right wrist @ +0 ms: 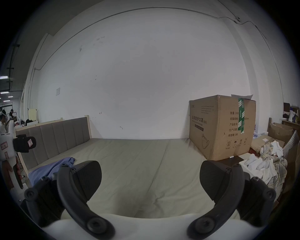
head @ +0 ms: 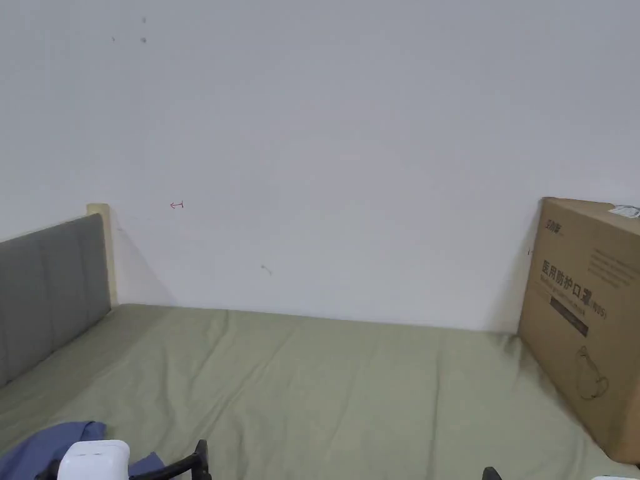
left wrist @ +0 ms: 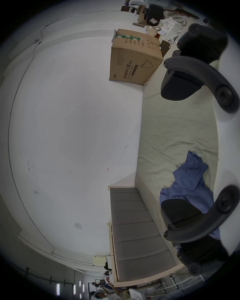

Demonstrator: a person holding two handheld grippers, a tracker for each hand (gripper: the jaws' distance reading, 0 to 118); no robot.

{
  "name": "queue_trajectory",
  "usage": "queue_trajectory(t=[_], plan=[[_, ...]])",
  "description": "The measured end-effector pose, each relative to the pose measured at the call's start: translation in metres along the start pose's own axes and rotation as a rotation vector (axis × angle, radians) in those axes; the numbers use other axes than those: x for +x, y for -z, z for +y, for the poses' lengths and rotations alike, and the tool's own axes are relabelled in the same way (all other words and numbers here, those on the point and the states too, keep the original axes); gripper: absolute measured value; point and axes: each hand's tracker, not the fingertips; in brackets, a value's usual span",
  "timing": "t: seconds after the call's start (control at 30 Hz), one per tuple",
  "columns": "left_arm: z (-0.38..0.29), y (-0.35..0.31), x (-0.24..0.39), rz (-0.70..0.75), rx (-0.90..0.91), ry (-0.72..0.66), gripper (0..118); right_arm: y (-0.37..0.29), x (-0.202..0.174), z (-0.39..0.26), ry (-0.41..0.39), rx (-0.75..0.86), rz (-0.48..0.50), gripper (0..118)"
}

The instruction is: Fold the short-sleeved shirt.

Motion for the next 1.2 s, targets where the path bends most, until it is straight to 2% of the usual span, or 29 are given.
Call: queue_trajectory(t=[0.17,0.2,0.27,0.3,0.33,0.37,0.4,0.43,0.47,0.5,0.53,0.57,0.6,0.63,0.67,0.73,0.8,0.83,0.87,0.9,0.93,0.97,1.03,1.2], plan=[[0.000,0.000,0.002,0.005,0.003,0.061,118,0.002,0.000,0.000,-0.014,-0.005,-0.018,118],[0.000,-0.001,0.005,0.008,0.007,0.107,118,0.001,-0.002,0.001,-0.047,0.000,-0.027,118],[0.003,-0.002,0.018,0.066,0.019,0.316,118,-0.001,-0.012,0.003,-0.199,0.029,-0.049,118],[0.001,-0.003,0.032,0.132,0.030,0.545,118,-0.004,-0.031,0.000,-0.520,0.075,-0.095,118],[-0.005,-0.002,0.044,0.168,0.055,0.772,118,-0.005,-0.045,-0.007,-0.752,0.097,-0.115,118],[-0.017,-0.003,0.058,0.184,0.104,1.059,118,-0.005,-0.061,-0.020,-1.069,0.111,-0.115,118],[-0.038,-0.004,0.067,0.163,0.170,1.404,118,-0.006,-0.072,-0.040,-1.401,0.141,-0.079,118],[-0.058,-0.006,0.069,0.140,0.250,1.682,118,-0.008,-0.077,-0.064,-1.711,0.176,-0.026,118],[-0.073,-0.007,0.069,0.108,0.296,1.858,118,-0.011,-0.079,-0.083,-1.973,0.192,0.032,118],[-0.086,-0.010,0.071,0.048,0.261,1.906,118,-0.010,-0.081,-0.099,-2.118,0.138,0.091,118],[-0.088,-0.012,0.076,-0.028,0.177,1.835,118,-0.011,-0.085,-0.105,-2.108,0.018,0.179,118],[-0.088,-0.014,0.081,-0.114,0.105,1.722,118,-0.012,-0.090,-0.107,-2.004,-0.033,0.253,118],[-0.082,-0.014,0.083,-0.172,0.075,1.581,118,-0.011,-0.090,-0.102,-1.808,-0.022,0.282,118],[-0.071,-0.012,0.079,-0.149,0.073,1.429,118,-0.009,-0.090,-0.090,-1.599,-0.015,0.260,118],[-0.058,-0.009,0.076,-0.102,0.073,1.223,118,-0.005,-0.089,-0.075,-1.381,-0.022,0.209,118],[-0.010,-0.005,0.045,-0.179,-0.125,0.477,118,-0.003,-0.062,-0.029,-0.725,-0.026,0.109,118],[0.009,0.001,-0.001,-0.199,-0.135,-0.121,118,-0.008,-0.022,-0.010,-0.126,-0.025,0.124,118],[0.006,-0.001,-0.013,-0.169,-0.092,-0.240,118,-0.011,-0.009,-0.012,0.025,0.026,0.109,118],[0.004,-0.002,-0.020,-0.118,-0.051,-0.271,118,-0.013,0.001,-0.013,0.090,0.062,0.085,118],[0.001,0.000,-0.024,-0.047,-0.007,-0.196,118,-0.014,0.004,-0.015,0.098,0.076,0.047,118],[-0.002,0.000,-0.023,-0.004,0.007,-0.113,118,-0.013,0.006,-0.016,0.049,0.048,0.007,118],[-0.003,0.001,-0.022,0.004,0.003,-0.039,118,-0.012,0.008,-0.016,0.032,0.036,-0.007,118],[-0.007,0.000,-0.014,-0.074,-0.007,0.061,118,-0.011,0.006,-0.016,0.021,0.025,0.022,118],[-0.012,-0.001,-0.003,-0.100,-0.008,0.062,118,-0.011,0.006,-0.011,0.035,0.037,0.018,118]])
